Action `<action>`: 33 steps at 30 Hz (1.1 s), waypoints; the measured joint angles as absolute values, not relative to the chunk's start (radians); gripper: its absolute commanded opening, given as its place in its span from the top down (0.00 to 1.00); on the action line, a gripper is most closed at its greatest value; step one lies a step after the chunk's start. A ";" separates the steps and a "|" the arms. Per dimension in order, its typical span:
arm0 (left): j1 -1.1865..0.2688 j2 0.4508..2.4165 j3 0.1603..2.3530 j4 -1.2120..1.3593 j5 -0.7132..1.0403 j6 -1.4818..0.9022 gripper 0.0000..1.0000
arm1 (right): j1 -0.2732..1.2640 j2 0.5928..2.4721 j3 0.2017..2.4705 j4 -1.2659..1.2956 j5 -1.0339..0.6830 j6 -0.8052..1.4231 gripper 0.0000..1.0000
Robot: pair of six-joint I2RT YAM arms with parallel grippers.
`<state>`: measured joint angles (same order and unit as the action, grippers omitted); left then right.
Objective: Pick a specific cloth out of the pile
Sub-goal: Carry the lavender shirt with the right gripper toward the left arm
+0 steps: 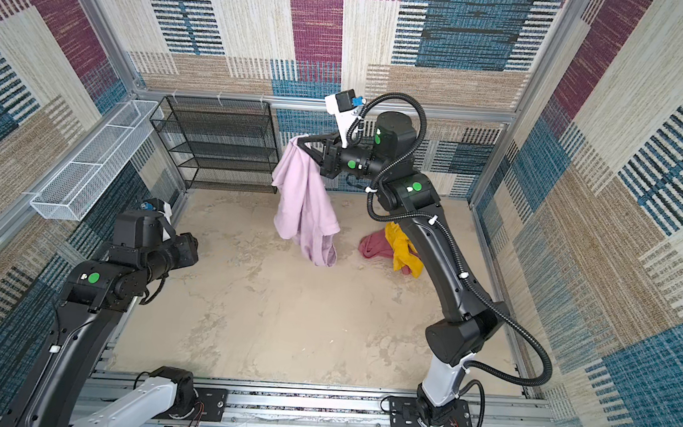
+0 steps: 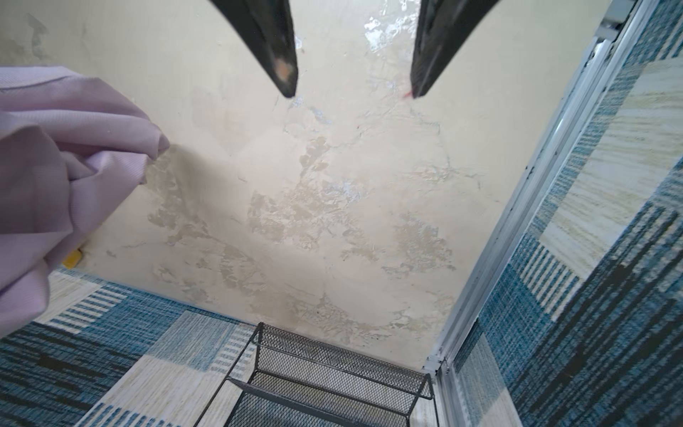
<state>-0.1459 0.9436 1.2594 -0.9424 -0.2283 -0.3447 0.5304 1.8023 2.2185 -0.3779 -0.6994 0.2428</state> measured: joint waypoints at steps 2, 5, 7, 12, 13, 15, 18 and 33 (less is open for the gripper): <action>-0.146 0.923 1.263 -0.972 -0.244 -0.345 0.47 | 0.559 1.839 2.260 -0.375 -0.707 0.242 1.00; -0.144 0.887 1.279 -1.016 -0.262 -0.349 0.46 | 0.601 1.905 2.330 -0.363 -0.721 0.242 1.00; -0.144 0.868 1.296 -1.039 -0.268 -0.356 0.46 | 0.627 1.955 2.382 -0.364 -0.726 0.242 1.00; -0.143 0.822 1.318 -1.100 -0.281 -0.367 0.45 | 0.681 2.083 2.502 -0.363 -0.736 0.244 1.00; -0.142 0.812 1.318 -1.110 -0.281 -0.368 0.45 | 0.691 2.107 2.522 -0.362 -0.740 0.246 1.00; -0.142 0.788 1.319 -1.136 -0.282 -0.371 0.45 | 0.711 2.156 2.560 -0.356 -0.742 0.254 1.00; -0.142 0.756 1.318 -1.165 -0.282 -0.383 0.45 | 0.737 2.214 2.592 -0.356 -0.742 0.260 1.00; -0.142 0.651 1.285 -1.261 -0.274 -0.421 0.45 | 0.851 2.411 2.510 -0.325 -0.668 0.256 1.00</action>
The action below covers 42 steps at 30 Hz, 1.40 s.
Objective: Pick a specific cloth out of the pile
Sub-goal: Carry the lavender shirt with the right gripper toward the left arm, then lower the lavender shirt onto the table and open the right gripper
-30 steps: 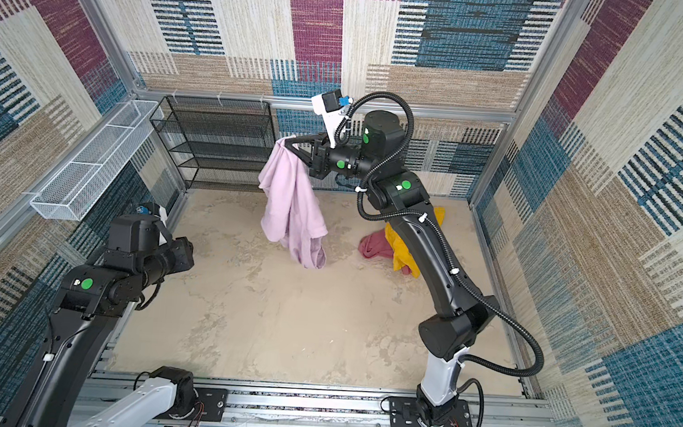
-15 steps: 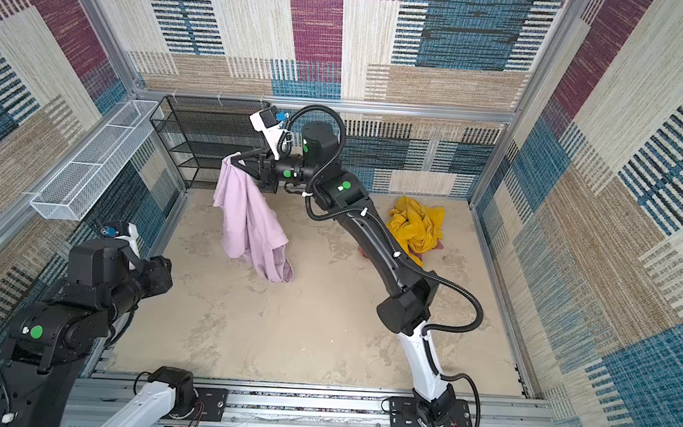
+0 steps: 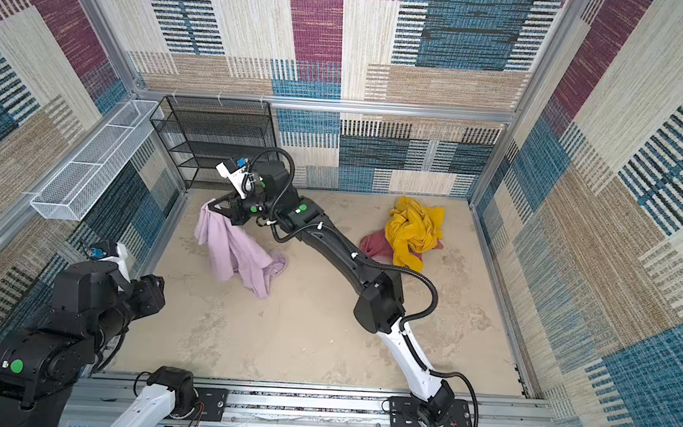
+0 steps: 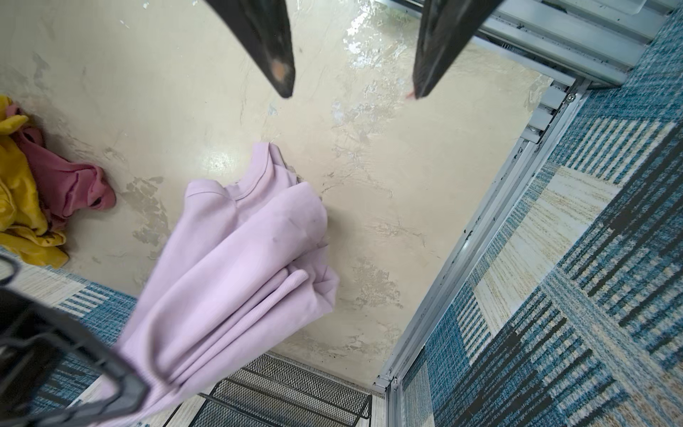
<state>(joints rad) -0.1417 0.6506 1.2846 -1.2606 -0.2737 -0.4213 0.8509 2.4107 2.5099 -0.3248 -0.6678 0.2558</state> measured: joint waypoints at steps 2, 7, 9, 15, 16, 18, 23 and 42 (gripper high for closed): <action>-0.142 0.640 1.283 -1.272 -0.258 -0.423 0.45 | 0.863 2.442 2.494 -0.311 -0.651 0.257 1.00; -0.142 0.613 1.269 -1.289 -0.249 -0.425 0.45 | 0.878 2.487 2.422 -0.255 -0.627 0.285 0.94; -0.141 0.597 1.258 -1.299 -0.224 -0.428 0.45 | 0.885 2.498 2.387 -0.228 -0.617 0.291 0.90; -0.141 0.553 1.220 -1.320 -0.175 -0.439 0.45 | 0.912 2.544 2.334 -0.171 -0.537 0.310 0.76; -0.141 0.548 1.216 -1.327 -0.173 -0.440 0.45 | 0.916 2.552 2.328 -0.165 -0.521 0.314 0.72; -0.141 0.542 1.212 -1.337 -0.173 -0.442 0.45 | 0.922 2.562 2.313 -0.160 -0.490 0.321 0.65; -0.141 0.524 1.171 -1.354 -0.154 -0.448 0.45 | 0.920 2.540 2.233 -0.144 -0.406 0.332 0.53; -0.141 0.620 1.006 -1.182 0.019 -0.522 0.48 | 0.920 1.876 1.437 0.098 -0.171 0.307 0.36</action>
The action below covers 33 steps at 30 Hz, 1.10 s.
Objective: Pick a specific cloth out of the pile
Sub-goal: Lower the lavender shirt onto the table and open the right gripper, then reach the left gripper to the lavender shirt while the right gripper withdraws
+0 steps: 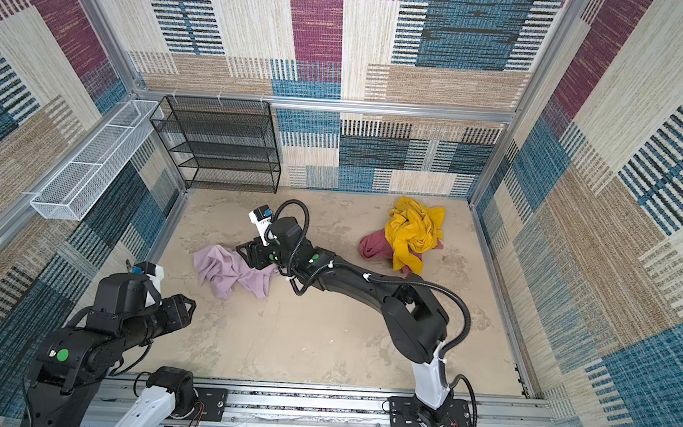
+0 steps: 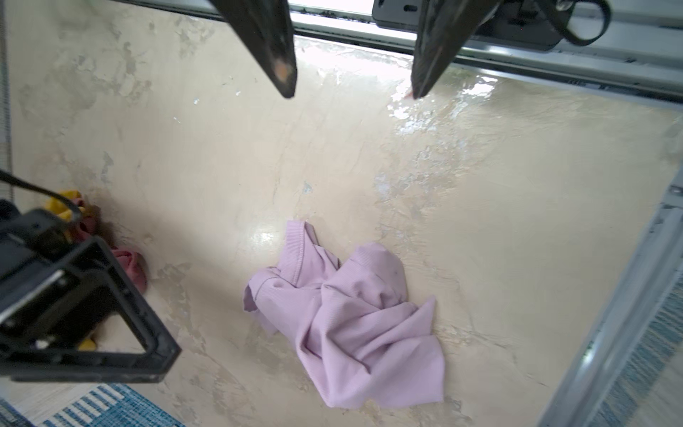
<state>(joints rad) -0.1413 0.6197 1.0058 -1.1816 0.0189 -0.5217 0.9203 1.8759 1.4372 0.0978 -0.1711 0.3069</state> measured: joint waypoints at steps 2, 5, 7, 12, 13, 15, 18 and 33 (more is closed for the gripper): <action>-0.142 0.660 0.987 -1.125 0.063 -0.533 0.49 | 0.915 1.796 1.357 0.122 -0.139 0.304 0.36; -0.146 0.731 0.958 -1.029 0.124 -0.558 0.50 | 0.896 1.678 1.240 0.142 -0.109 0.302 0.35; -0.155 0.782 0.948 -0.969 0.152 -0.573 0.50 | 0.872 1.604 1.165 0.146 -0.094 0.308 0.35; -0.191 0.899 0.946 -0.846 0.172 -0.580 0.50 | 0.826 1.448 1.019 0.156 -0.057 0.325 0.34; -0.200 0.926 0.947 -0.822 0.174 -0.580 0.50 | 0.818 1.420 0.996 0.157 -0.051 0.327 0.34; -0.216 0.973 0.952 -0.786 0.178 -0.580 0.50 | 0.805 1.372 0.958 0.155 -0.041 0.332 0.33; -0.237 1.039 0.965 -0.728 0.182 -0.580 0.50 | 0.784 1.304 0.906 0.148 -0.016 0.337 0.32; -0.363 1.482 1.133 -0.511 0.159 -0.579 0.52 | 0.678 1.077 0.674 0.089 0.034 0.393 0.30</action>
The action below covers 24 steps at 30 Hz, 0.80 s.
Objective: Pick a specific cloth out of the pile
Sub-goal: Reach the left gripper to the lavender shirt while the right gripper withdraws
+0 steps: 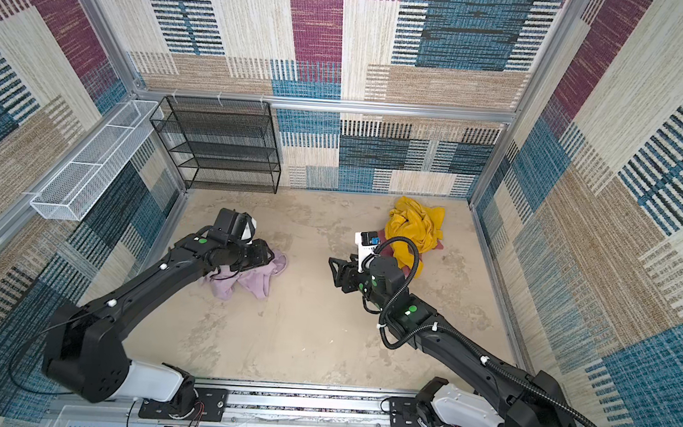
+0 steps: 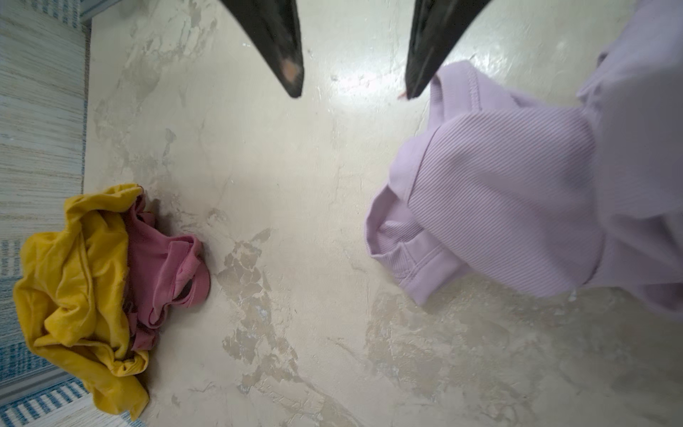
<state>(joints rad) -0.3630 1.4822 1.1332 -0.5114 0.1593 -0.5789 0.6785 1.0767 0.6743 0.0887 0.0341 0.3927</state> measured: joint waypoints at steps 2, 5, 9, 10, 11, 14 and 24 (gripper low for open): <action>-0.376 1.553 1.171 -0.493 0.153 -0.575 0.52 | 0.667 1.054 0.653 0.084 0.037 0.403 0.30; -0.392 1.648 1.227 -0.477 0.134 -0.572 0.52 | 0.651 1.021 0.628 0.071 0.038 0.414 0.30; -0.402 1.747 1.273 -0.460 0.109 -0.567 0.53 | 0.637 0.982 0.616 0.056 0.046 0.418 0.29; -0.402 1.765 1.280 -0.460 0.107 -0.564 0.53 | 0.634 0.976 0.613 0.055 0.046 0.418 0.29; -0.402 1.785 1.287 -0.459 0.102 -0.561 0.53 | 0.633 0.969 0.610 0.055 0.049 0.421 0.29; -0.402 1.834 1.299 -0.458 0.081 -0.552 0.54 | 0.630 0.962 0.608 0.056 0.053 0.421 0.29; -0.408 1.928 1.351 -0.449 0.055 -0.538 0.61 | 0.626 0.973 0.608 0.055 0.056 0.421 0.28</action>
